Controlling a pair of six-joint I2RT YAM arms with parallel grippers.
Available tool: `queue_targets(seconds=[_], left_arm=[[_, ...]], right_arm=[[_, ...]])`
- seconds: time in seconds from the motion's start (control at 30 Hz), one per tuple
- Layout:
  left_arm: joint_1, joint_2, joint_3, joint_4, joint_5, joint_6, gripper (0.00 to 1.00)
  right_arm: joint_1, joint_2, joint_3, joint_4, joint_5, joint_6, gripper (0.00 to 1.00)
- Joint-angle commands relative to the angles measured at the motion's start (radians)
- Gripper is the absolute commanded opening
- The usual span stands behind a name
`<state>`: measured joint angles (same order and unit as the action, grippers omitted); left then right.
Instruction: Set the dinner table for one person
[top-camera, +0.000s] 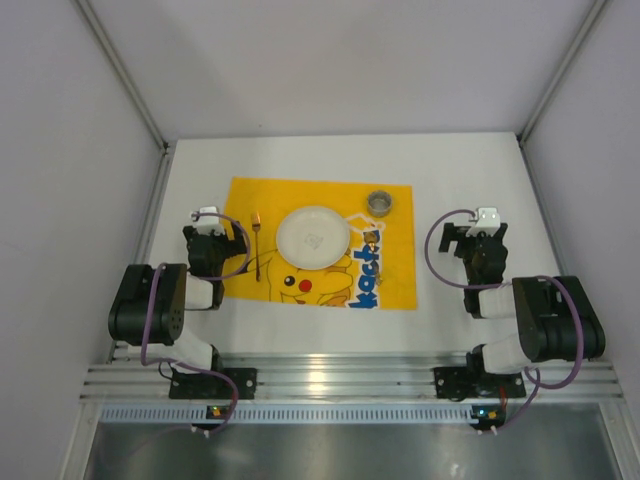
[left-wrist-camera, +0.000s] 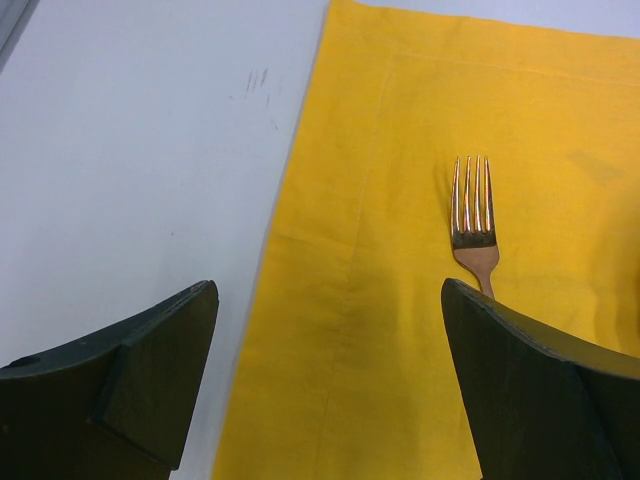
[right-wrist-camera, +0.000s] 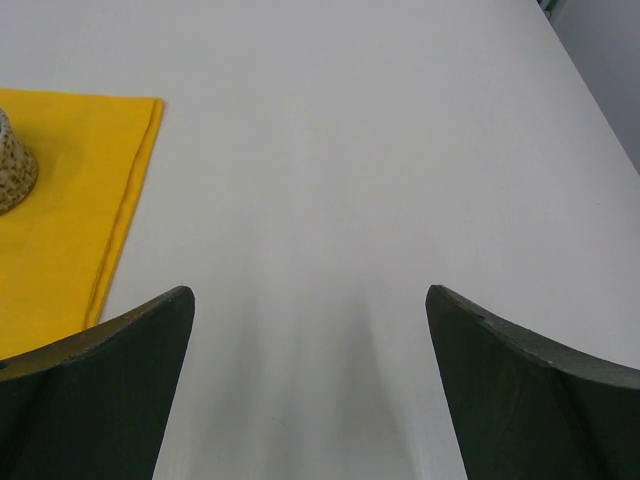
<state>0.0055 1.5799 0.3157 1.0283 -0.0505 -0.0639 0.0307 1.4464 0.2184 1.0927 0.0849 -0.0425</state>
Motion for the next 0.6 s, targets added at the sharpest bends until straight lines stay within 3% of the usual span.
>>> queue_targets(seconds=[0.0, 0.57], left_arm=[[-0.002, -0.006, -0.003, 0.075, -0.005, 0.009, 0.98], [-0.002, -0.008, -0.003, 0.075, -0.006, 0.009, 0.99]], right_arm=[[0.008, 0.000, 0.032, 0.073, -0.005, 0.004, 1.00], [0.006, 0.002, 0.032, 0.073, -0.004, 0.004, 1.00]])
